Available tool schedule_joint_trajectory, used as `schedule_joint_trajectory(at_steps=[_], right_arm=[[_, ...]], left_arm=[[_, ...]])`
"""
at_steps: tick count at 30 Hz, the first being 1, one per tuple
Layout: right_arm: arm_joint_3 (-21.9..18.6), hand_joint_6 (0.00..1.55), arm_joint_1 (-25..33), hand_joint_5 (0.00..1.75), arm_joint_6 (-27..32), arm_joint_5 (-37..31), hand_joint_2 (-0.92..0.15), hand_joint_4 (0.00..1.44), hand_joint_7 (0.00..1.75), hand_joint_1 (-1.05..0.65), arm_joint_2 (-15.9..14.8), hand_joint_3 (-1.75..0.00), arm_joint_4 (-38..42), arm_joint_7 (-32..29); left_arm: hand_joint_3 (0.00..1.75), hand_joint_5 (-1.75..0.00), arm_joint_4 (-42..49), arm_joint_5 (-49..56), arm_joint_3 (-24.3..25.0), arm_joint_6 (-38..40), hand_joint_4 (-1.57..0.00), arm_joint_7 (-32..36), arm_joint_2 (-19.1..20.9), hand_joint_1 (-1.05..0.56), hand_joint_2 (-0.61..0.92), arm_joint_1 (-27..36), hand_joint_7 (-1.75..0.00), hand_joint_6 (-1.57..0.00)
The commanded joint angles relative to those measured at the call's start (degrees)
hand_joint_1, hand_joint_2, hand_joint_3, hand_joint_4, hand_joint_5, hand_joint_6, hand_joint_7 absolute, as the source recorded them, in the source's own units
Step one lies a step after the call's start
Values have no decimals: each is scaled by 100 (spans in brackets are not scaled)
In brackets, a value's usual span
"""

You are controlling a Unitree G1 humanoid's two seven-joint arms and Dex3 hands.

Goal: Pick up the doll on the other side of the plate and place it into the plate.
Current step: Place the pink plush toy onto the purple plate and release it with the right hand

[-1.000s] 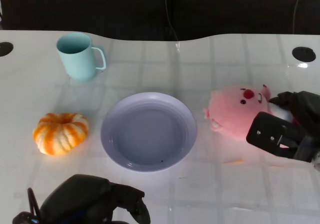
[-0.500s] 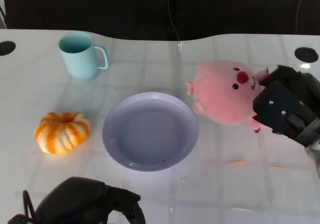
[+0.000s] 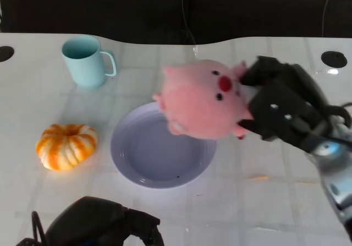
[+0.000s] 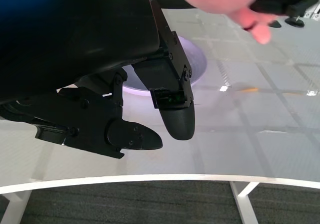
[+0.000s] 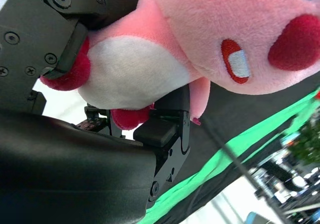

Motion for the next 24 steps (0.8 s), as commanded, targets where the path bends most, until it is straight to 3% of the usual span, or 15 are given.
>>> schedule_joint_trajectory(at_steps=[1,10,16,17,18,19,21,22,24], right_arm=[[167,74,-382,175,63,-90,-42,93,175,-13,176,-125,73,43],[600,77,-875,175,-339,-318,-42,97,175,-14,689,-123,1102,-252],[642,78,-1031,175,-491,-331,-38,95,171,-11,927,-124,1610,-410],[648,80,-1023,175,-527,-328,-37,94,163,-10,936,-123,1654,-412],[665,81,-1015,171,-532,-340,-38,86,135,-11,935,-117,1673,-393],[690,81,-1008,153,-539,-346,-43,81,109,-13,923,-106,1683,-333],[770,83,-1002,106,-605,-348,-65,75,56,-19,861,-64,1695,-146],[833,74,-1001,80,-629,-334,-78,65,30,-26,794,-43,1672,62],[986,56,-1008,51,-633,-382,-89,46,7,-40,639,-25,1596,473]], left_arm=[[18,-126,42,75,-42,3,-78,96,-38,-18,92,15,-64,-90],[15,-125,25,238,-179,-91,-81,226,-169,-17,92,32,-61,-92],[15,-122,-93,346,-243,58,-81,144,-225,-19,92,44,-58,-93],[15,-121,-97,343,-246,66,-81,149,-237,-19,92,43,-58,-93],[14,-121,-92,331,-248,63,-82,159,-247,-19,92,41,-57,-94],[14,-120,-79,325,-247,35,-83,185,-248,-18,92,41,-56,-94],[13,-120,-49,312,-239,-5,-83,216,-245,-18,92,42,-56,-95],[13,-120,-44,303,-236,-4,-83,205,-240,-18,92,40,-55,-95],[14,-120,-43,288,-229,7,-83,178,-231,-19,92,32,-55,-95]])
